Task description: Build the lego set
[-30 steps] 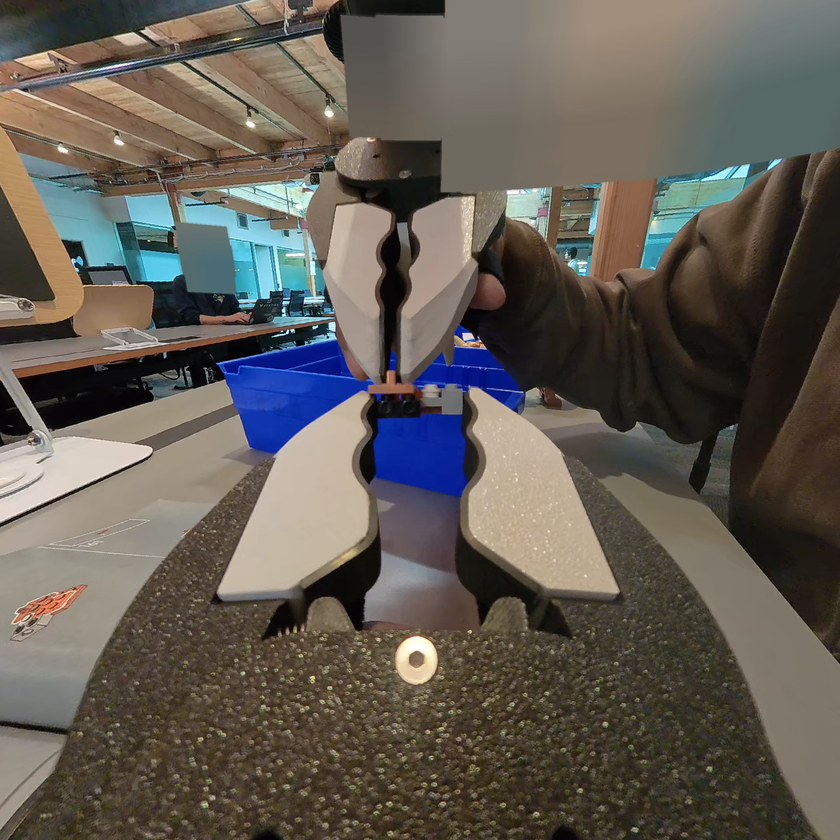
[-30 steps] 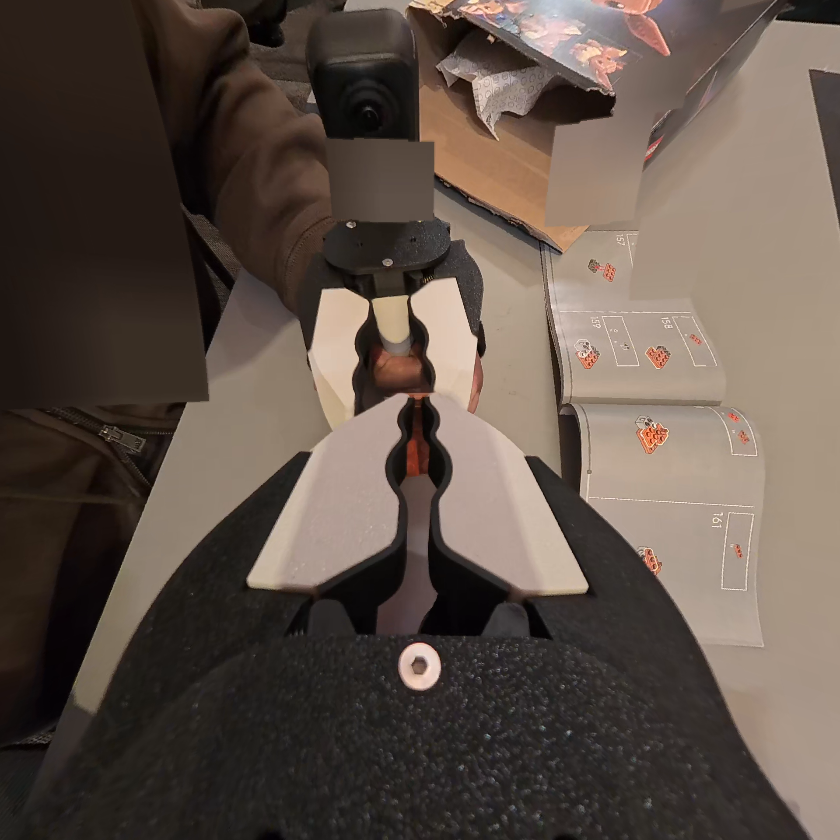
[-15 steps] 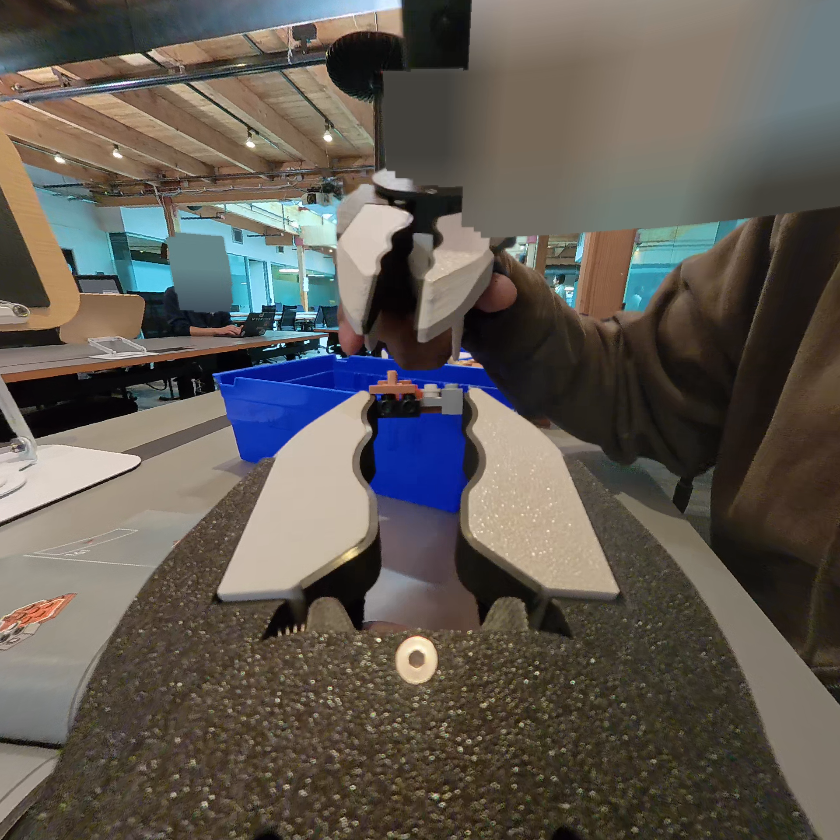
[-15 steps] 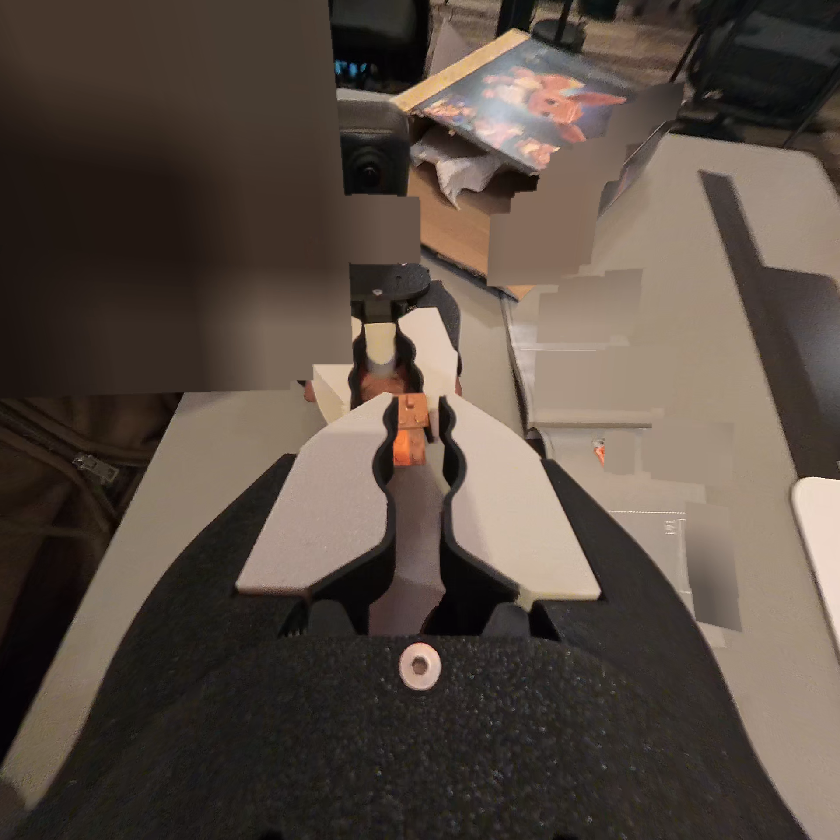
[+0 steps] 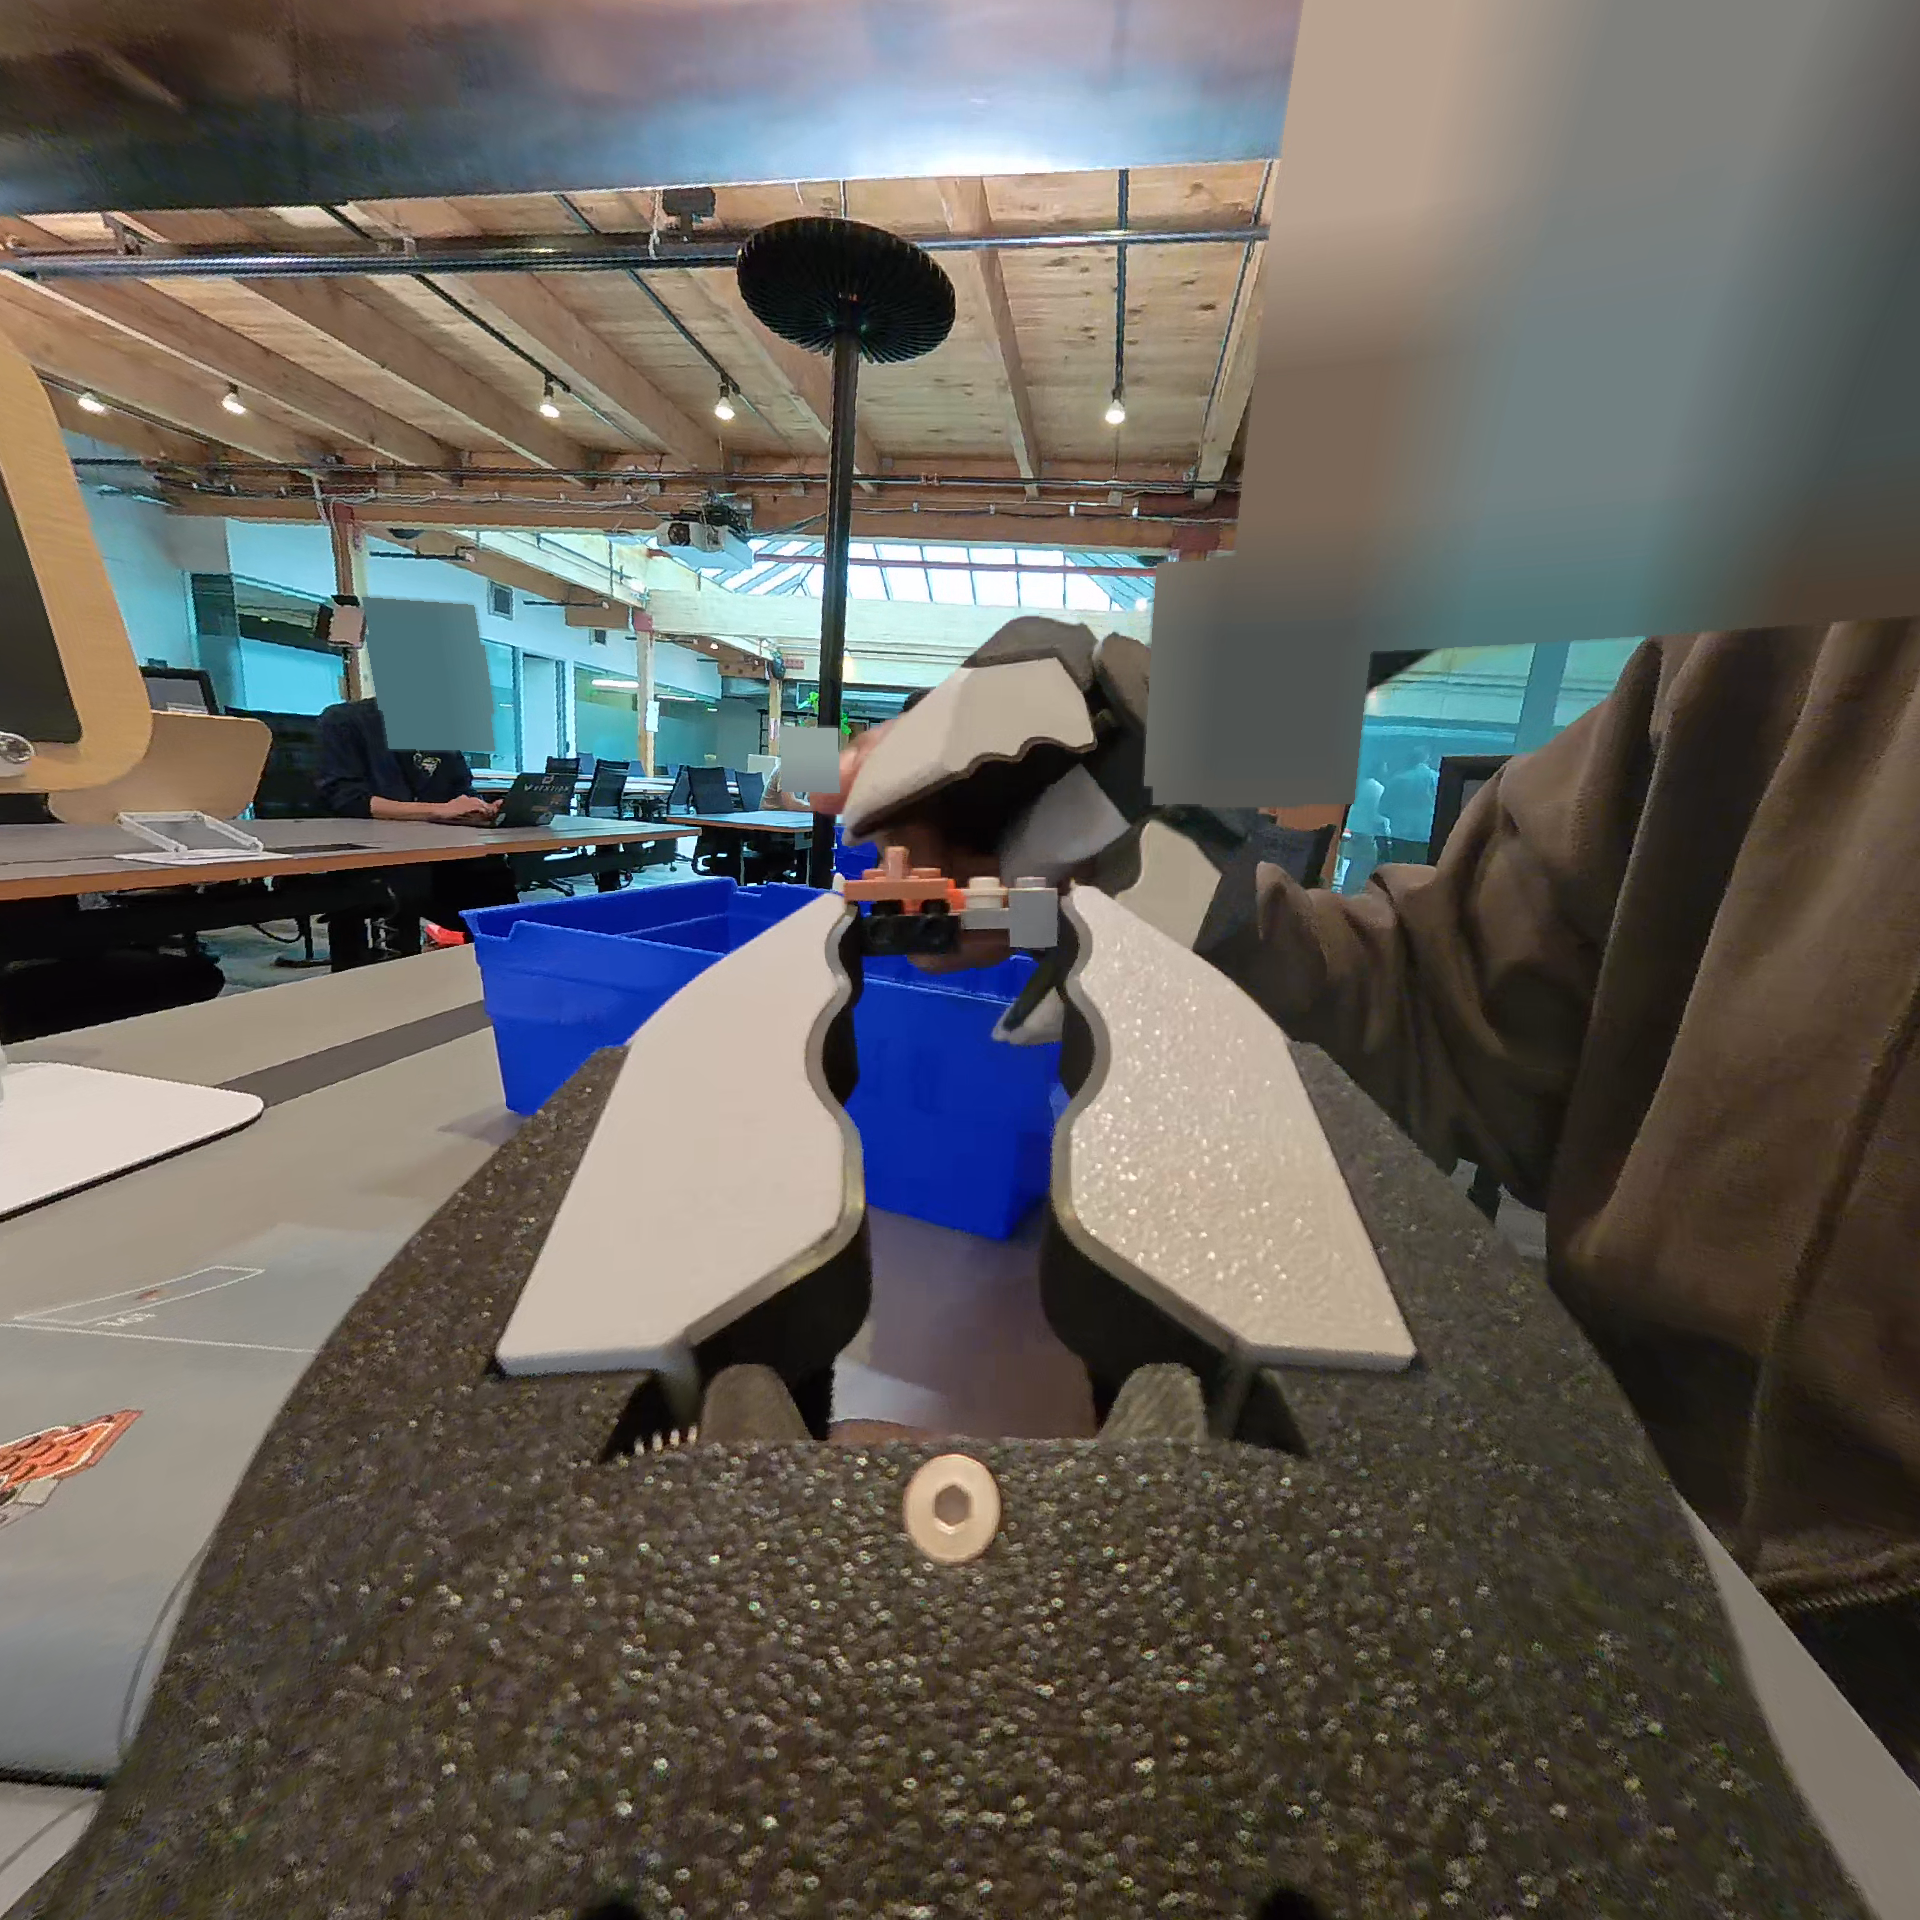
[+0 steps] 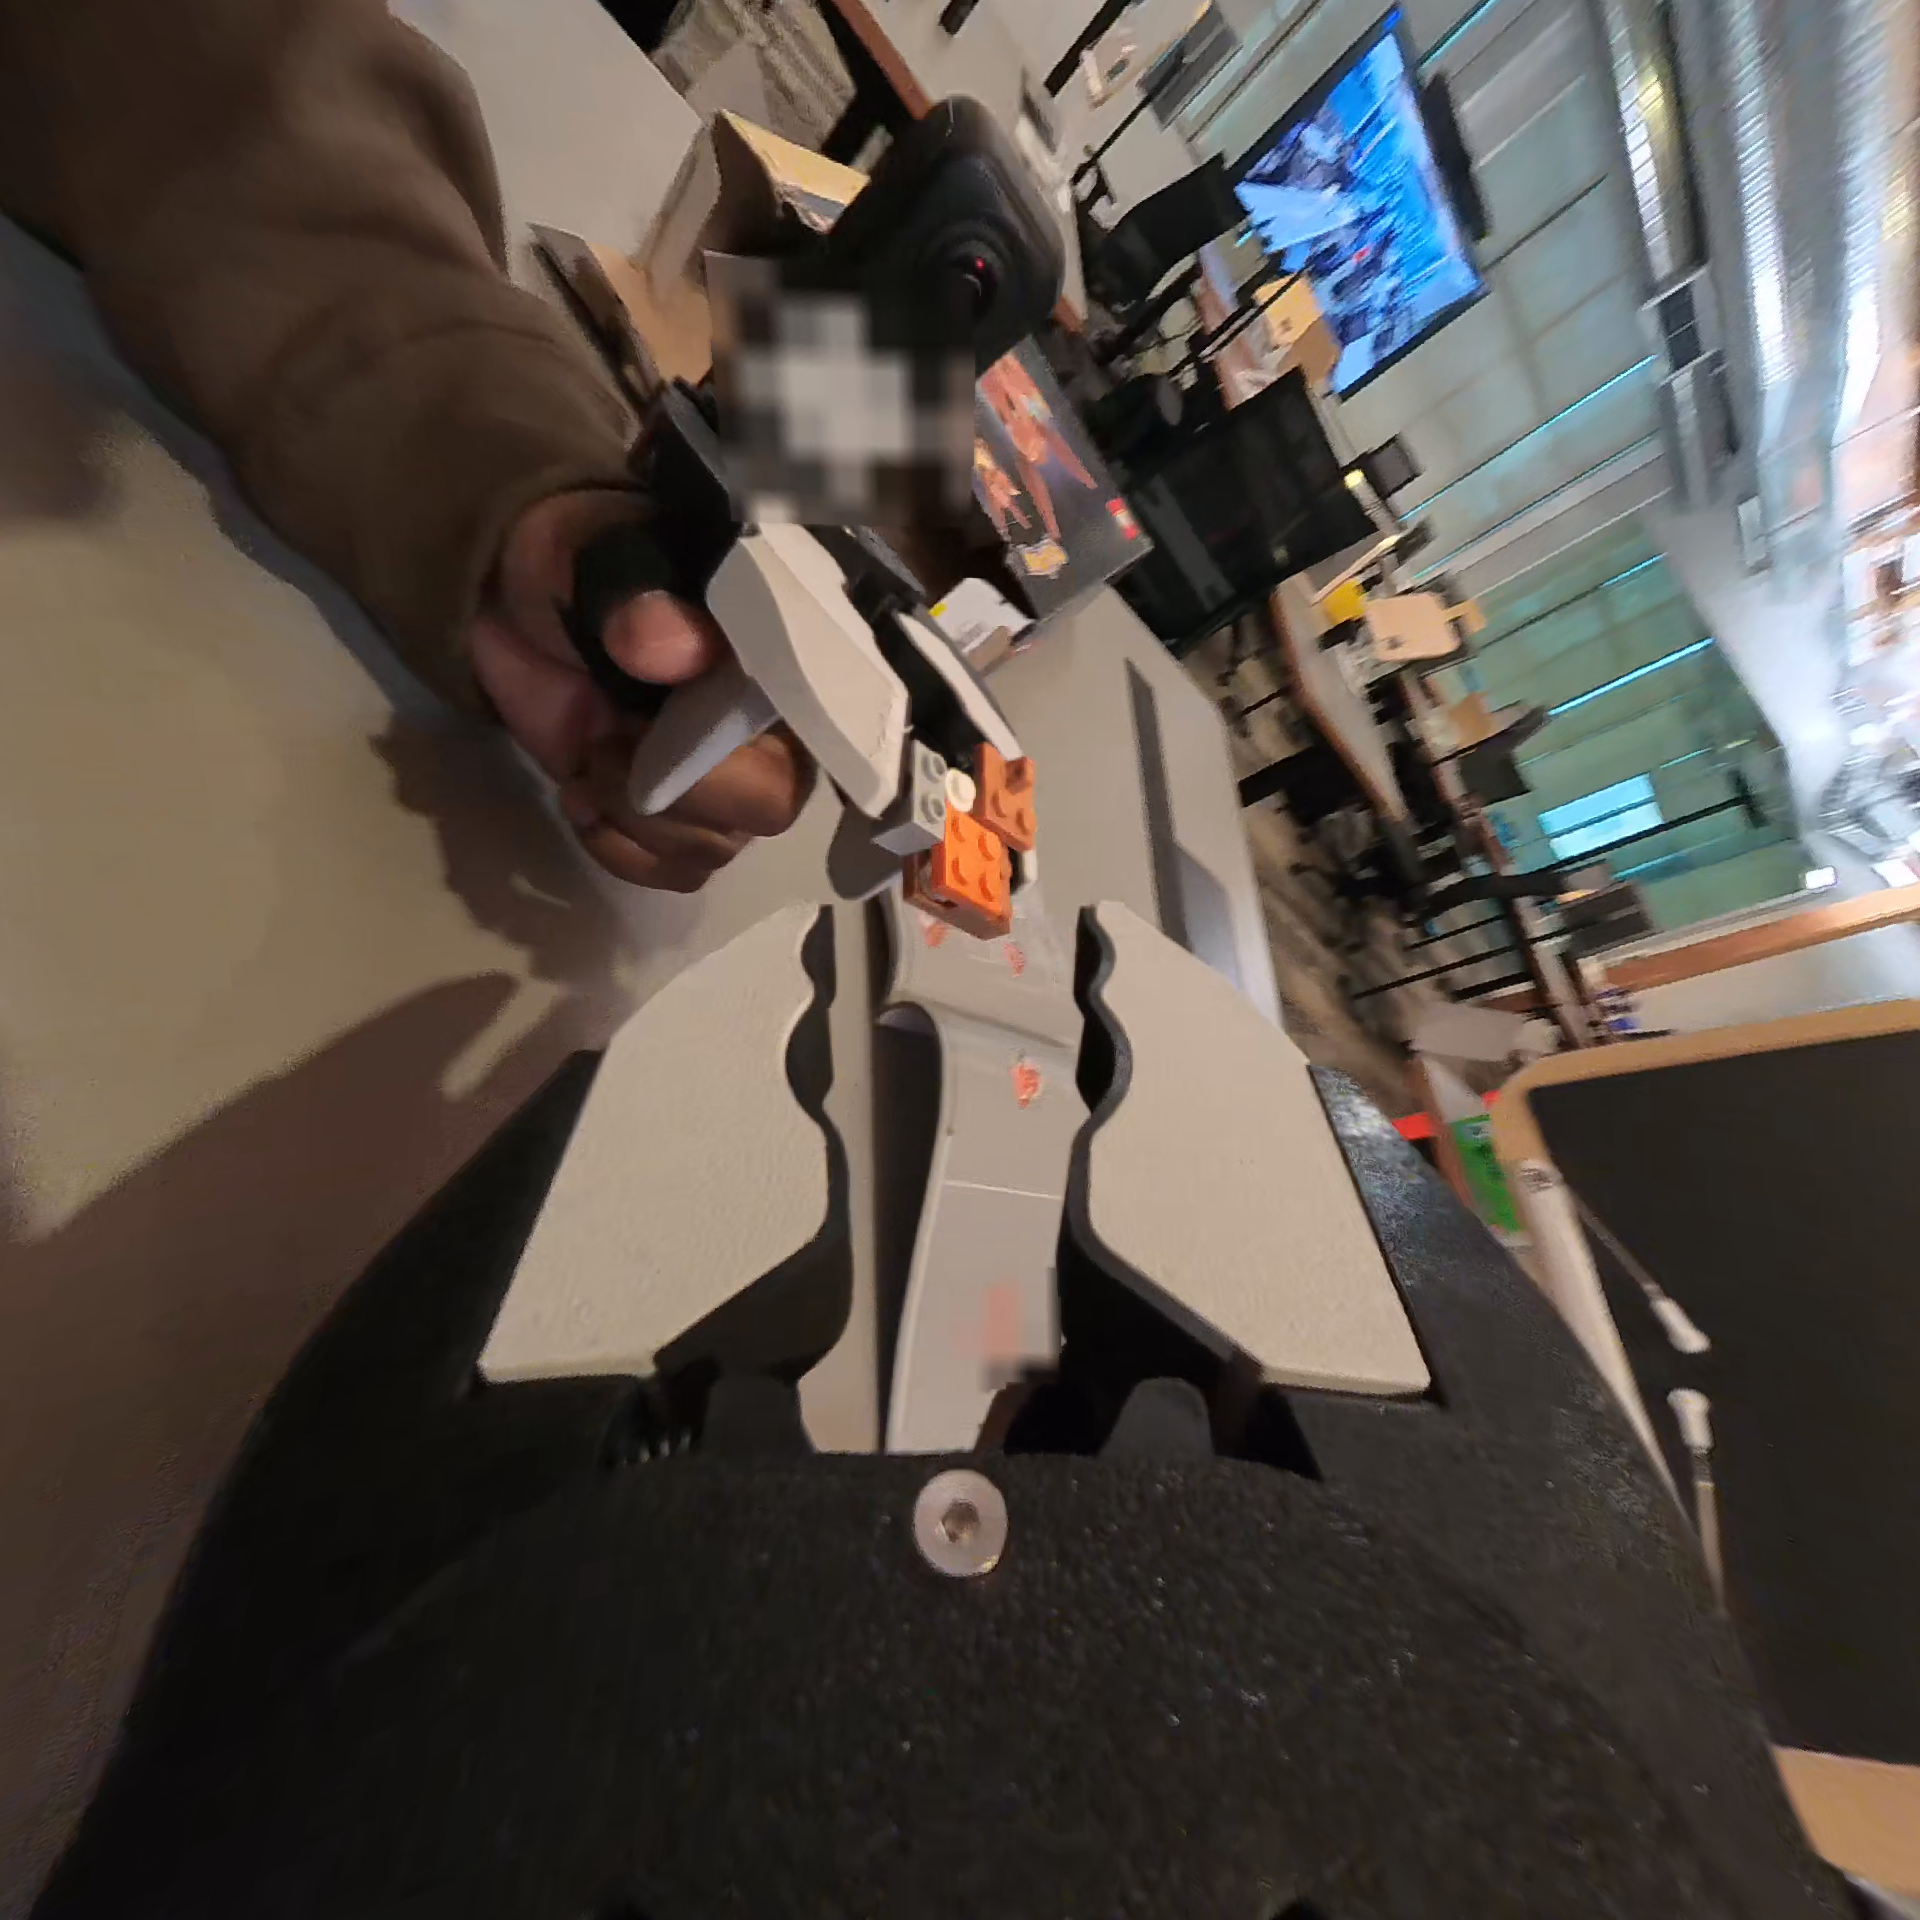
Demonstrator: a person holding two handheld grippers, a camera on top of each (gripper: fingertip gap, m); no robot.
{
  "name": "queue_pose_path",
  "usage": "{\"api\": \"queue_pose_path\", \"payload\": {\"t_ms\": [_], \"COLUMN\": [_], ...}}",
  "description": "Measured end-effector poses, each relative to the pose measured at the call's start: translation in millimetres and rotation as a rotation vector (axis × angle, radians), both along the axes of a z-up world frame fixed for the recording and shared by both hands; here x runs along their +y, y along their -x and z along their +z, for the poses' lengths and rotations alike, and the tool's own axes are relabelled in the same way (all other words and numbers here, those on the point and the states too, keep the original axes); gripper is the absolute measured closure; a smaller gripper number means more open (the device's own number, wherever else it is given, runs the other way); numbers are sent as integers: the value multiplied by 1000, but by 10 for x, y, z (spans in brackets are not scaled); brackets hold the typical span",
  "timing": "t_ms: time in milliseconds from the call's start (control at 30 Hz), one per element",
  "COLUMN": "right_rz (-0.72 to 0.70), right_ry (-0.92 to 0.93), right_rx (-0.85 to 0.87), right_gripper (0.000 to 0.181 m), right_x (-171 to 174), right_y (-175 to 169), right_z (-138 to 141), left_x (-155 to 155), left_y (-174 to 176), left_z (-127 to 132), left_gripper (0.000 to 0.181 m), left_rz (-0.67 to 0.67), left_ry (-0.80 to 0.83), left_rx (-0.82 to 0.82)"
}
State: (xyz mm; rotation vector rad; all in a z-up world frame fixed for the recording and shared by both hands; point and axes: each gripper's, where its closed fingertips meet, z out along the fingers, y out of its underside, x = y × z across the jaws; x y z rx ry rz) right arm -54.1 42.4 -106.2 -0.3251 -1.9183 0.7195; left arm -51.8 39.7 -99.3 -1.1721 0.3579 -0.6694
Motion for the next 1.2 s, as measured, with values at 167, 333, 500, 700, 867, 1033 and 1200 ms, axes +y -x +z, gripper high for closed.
{"api": "queue_pose_path", "payload": {"t_ms": [167,333,500,700,867,1033,1200], "right_rz": [11,34,48,51,29,22,26], "right_ry": [-151,-233,-247,-280,-303,-310,-310], "right_rx": [163,227,273,303,365,382,385], "right_gripper": [133,133,136,144,163,166,168], "right_x": [-44,-103,-139,-163,-163,-160,-163], "right_y": [60,90,89,99,119,127,119], "right_z": [26,-16,8,-15,18,24,30], "left_x": [-16,-33,-47,-63,-66,-66,-70], "left_y": [-30,-78,-100,-128,-126,-121,-130], "left_z": [-2,-9,-11,-14,-12,-14,-15], "left_gripper": [146,146,146,146,146,146,146], "left_rz": [-26,-59,-83,-110,-120,-129,-142], "left_ry": [4,7,11,16,21,28,35], "left_rx": [7,12,8,4,-9,-22,-29]}}
